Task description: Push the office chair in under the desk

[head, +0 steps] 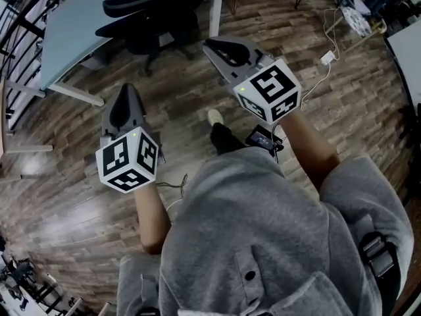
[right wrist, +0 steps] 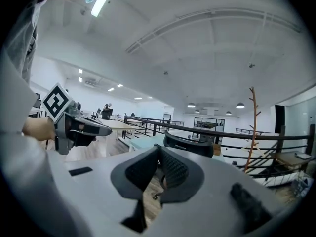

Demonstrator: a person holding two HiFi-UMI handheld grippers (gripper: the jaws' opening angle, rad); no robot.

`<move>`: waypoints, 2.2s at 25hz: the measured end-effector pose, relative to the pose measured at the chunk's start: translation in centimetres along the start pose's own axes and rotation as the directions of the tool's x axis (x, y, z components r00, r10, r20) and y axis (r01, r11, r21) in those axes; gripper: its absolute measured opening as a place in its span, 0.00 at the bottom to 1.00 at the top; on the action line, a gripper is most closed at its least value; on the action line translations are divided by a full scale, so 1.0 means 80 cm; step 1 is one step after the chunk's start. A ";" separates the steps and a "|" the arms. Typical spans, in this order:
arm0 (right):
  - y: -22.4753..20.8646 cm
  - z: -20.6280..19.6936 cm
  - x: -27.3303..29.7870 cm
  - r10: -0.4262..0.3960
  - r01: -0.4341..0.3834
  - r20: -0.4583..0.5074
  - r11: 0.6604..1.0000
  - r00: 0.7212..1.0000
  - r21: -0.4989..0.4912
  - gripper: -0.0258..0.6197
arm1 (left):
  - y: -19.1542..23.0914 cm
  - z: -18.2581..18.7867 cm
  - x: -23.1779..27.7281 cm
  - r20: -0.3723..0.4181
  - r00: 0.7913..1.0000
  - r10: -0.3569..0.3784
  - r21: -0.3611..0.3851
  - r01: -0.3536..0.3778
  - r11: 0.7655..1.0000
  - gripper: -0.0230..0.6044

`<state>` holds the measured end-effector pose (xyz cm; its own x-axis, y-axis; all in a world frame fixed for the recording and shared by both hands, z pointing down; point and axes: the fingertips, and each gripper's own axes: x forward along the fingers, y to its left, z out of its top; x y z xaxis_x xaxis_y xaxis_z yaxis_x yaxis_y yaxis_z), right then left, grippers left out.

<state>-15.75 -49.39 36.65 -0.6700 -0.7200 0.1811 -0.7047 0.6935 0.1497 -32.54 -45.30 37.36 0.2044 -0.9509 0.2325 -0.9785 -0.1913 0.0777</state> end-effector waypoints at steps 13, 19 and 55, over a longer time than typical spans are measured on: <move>0.002 -0.003 -0.089 -0.013 0.013 -0.023 1.000 1.000 -0.017 0.10 | -0.073 -0.006 -0.069 0.018 1.000 -0.016 0.065 0.015 0.998 0.07; -0.111 -0.013 -0.160 -0.031 0.004 -0.130 0.979 0.991 -0.204 0.10 | -0.103 0.010 -0.061 0.018 1.000 -0.006 0.063 0.005 0.998 0.07; -0.149 -0.030 -0.159 -0.107 0.084 0.066 0.954 0.992 0.287 0.10 | -0.229 0.029 0.029 -0.006 1.000 -0.009 0.077 0.009 0.997 0.07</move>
<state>1.75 -48.44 34.88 -0.6049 -0.7901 0.0995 -0.7955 0.5938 -0.1207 -14.21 -44.57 34.24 0.2129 -0.9478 0.2375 -0.9759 -0.2180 0.0049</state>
